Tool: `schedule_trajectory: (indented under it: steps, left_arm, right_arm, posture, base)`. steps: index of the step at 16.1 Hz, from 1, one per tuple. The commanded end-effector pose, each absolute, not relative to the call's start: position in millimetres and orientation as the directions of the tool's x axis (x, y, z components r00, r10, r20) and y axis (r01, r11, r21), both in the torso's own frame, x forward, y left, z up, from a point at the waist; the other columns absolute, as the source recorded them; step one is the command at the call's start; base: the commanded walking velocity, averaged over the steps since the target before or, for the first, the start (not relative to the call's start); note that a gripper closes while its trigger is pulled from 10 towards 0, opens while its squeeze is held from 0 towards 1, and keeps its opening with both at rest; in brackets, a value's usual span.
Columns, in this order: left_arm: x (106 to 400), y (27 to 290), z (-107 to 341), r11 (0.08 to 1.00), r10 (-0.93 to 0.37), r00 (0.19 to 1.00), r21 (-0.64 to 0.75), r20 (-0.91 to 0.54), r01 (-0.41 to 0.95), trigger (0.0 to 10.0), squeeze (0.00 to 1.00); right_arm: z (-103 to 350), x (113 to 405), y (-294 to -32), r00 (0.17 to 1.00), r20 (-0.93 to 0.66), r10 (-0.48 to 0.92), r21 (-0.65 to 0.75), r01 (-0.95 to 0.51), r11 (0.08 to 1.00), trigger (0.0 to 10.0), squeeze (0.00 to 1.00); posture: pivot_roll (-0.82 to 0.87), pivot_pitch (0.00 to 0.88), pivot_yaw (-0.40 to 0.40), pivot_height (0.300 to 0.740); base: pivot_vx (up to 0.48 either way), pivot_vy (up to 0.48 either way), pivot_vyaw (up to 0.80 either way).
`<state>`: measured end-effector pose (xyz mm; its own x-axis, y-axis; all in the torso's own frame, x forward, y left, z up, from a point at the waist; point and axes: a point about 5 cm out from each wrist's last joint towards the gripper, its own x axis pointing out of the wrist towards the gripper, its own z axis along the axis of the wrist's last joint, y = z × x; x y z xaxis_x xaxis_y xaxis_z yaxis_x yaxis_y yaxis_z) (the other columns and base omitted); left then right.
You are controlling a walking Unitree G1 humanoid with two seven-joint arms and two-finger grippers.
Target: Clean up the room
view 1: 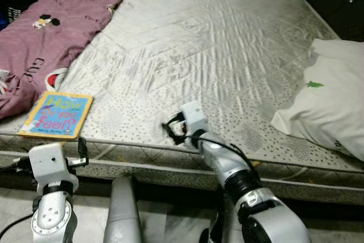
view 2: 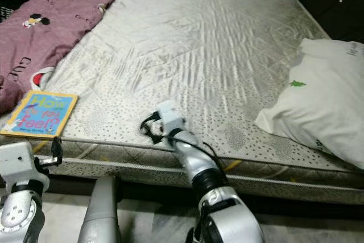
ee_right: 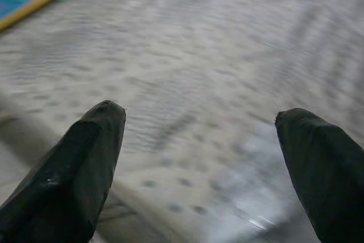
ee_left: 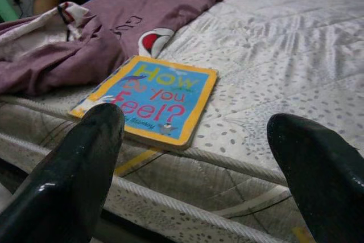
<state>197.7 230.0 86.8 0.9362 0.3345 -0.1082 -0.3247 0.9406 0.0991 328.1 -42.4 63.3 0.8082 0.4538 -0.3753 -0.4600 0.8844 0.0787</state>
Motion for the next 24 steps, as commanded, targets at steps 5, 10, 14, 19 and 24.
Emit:
schedule_trajectory:
  steps: [5,10,14,19,24]
  left_arm:
    - [205,226,92,0.946,0.317,0.944,0.1,-0.092,-0.308,10.0,0.0]
    - [210,223,90,0.952,0.302,0.948,0.091,-0.104,-0.294,10.0,0.0]
    - [210,220,87,0.96,0.279,0.952,0.077,-0.127,-0.271,10.0,0.0]
    - [205,218,87,0.96,0.28,0.949,0.063,-0.144,-0.273,10.0,0.0]
    - [203,217,87,0.958,0.285,0.946,0.06,-0.153,-0.279,10.0,0.0]
  right_arm:
    - [66,339,-52,0.863,-0.399,0.31,0.057,-0.314,0.948,10.0,0.0]
    - [51,334,-50,0.821,-0.494,0.288,0.15,-0.247,0.958,10.0,0.0]
    - [50,330,-39,0.798,-0.515,0.312,0.195,-0.246,0.95,10.0,0.0]
    - [49,327,-24,0.776,-0.537,0.331,0.215,-0.253,0.943,10.0,0.0]
    - [52,323,-8,0.762,-0.538,0.361,0.256,-0.261,0.931,0.0,0.0]
  posture:
    - [0.23,0.035,-0.068,0.54]
    - [0.23,0.03,-0.067,0.54]
    - [0.23,0.029,-0.065,0.54]
    - [0.24,0.046,-0.077,0.54]
    - [0.24,0.056,-0.081,0.54]
  base:
    - [0.0,0.0,0.0]
    - [0.0,0.0,0.0]
    - [0.0,0.0,0.0]
    - [0.0,0.0,0.0]
    - [0.0,0.0,0.0]
